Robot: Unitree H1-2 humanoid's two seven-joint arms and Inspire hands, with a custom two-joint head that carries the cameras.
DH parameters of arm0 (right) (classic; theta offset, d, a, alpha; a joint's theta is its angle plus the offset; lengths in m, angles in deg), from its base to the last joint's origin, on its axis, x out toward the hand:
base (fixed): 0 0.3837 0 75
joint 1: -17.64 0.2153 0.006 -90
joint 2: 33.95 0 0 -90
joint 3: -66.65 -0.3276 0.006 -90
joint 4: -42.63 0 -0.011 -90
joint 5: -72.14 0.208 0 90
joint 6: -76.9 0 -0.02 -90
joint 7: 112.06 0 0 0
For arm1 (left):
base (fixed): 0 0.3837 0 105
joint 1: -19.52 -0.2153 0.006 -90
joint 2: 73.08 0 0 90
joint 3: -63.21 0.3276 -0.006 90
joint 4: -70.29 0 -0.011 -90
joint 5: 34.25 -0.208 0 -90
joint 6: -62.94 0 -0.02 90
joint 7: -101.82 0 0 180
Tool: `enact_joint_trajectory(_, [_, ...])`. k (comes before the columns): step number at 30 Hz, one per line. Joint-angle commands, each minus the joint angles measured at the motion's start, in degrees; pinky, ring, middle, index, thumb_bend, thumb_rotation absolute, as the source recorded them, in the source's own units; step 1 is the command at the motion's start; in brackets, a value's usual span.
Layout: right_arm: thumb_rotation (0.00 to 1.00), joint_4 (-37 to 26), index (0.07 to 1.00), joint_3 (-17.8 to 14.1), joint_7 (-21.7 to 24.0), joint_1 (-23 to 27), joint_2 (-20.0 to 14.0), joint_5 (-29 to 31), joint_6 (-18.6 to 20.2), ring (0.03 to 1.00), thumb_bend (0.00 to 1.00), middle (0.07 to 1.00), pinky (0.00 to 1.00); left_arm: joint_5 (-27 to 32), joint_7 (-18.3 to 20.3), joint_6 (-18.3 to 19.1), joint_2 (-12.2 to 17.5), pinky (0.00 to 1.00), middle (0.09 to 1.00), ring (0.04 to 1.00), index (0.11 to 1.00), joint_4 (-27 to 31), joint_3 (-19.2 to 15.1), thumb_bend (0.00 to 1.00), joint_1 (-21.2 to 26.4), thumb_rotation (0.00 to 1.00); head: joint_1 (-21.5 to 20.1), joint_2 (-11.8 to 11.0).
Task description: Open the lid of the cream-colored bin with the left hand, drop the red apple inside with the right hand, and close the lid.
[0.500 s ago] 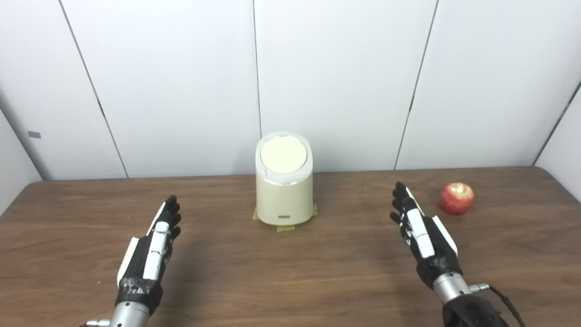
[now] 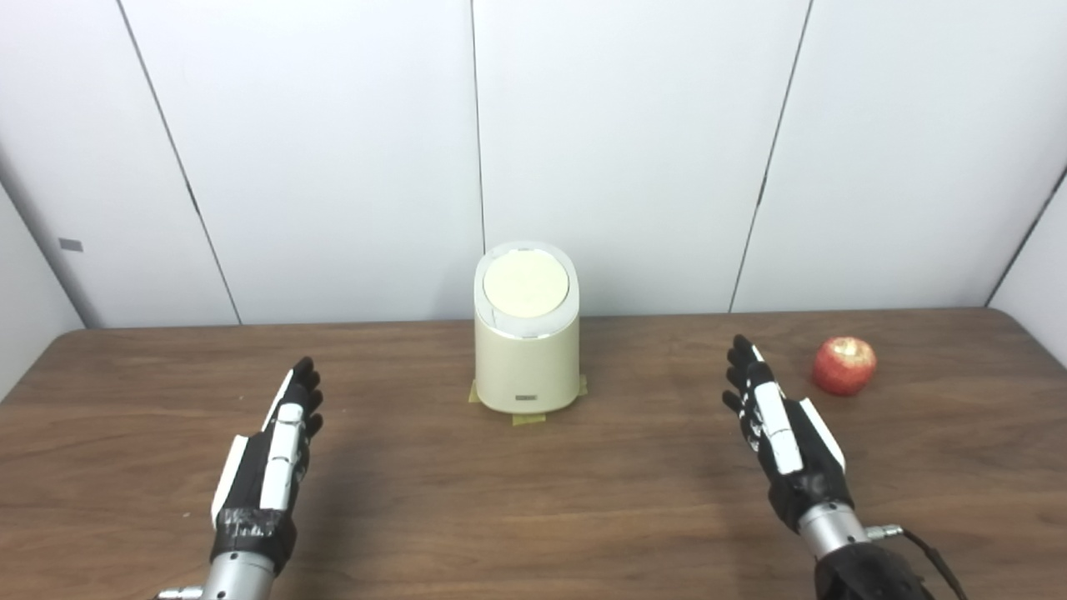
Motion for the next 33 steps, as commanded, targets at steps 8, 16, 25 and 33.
enact_joint_trajectory(8, [0.98, -2.3, 1.000, -0.4, -0.1, 1.8, -0.3, 0.6, -0.1, 1.000, 0.64, 1.000, 0.95, -0.9, -0.1, -0.6, 1.1, 1.00, 1.000, 1.000, 1.000, 1.4, 0.6, 0.45, 1.8, 0.96, -0.4, -0.4])
enact_joint_trajectory(16, [0.99, -3.2, 1.000, -0.1, -0.2, 1.3, -0.3, 0.0, 0.0, 1.000, 0.62, 1.000, 0.93, -4.0, 0.1, 0.2, 3.0, 1.00, 1.000, 1.000, 1.000, 2.0, 2.2, 0.51, 1.2, 0.76, -1.2, -1.2])
enact_joint_trajectory(25, [0.98, -4.0, 1.000, -0.5, -0.1, -0.1, -0.6, 0.2, -0.4, 1.000, 0.61, 1.000, 0.92, -5.1, -0.5, 1.2, 3.1, 0.97, 1.000, 1.000, 1.000, 3.5, 2.1, 0.54, 1.9, 0.70, -1.0, -2.6])
enact_joint_trajectory(33, [0.99, -3.9, 1.000, 0.1, -0.3, -0.8, -0.1, -0.2, -0.5, 0.994, 0.59, 1.000, 0.91, -6.0, -0.8, 5.8, 4.9, 0.90, 0.987, 0.972, 1.000, 4.0, 1.2, 0.60, 7.9, 0.50, -1.1, -3.5])
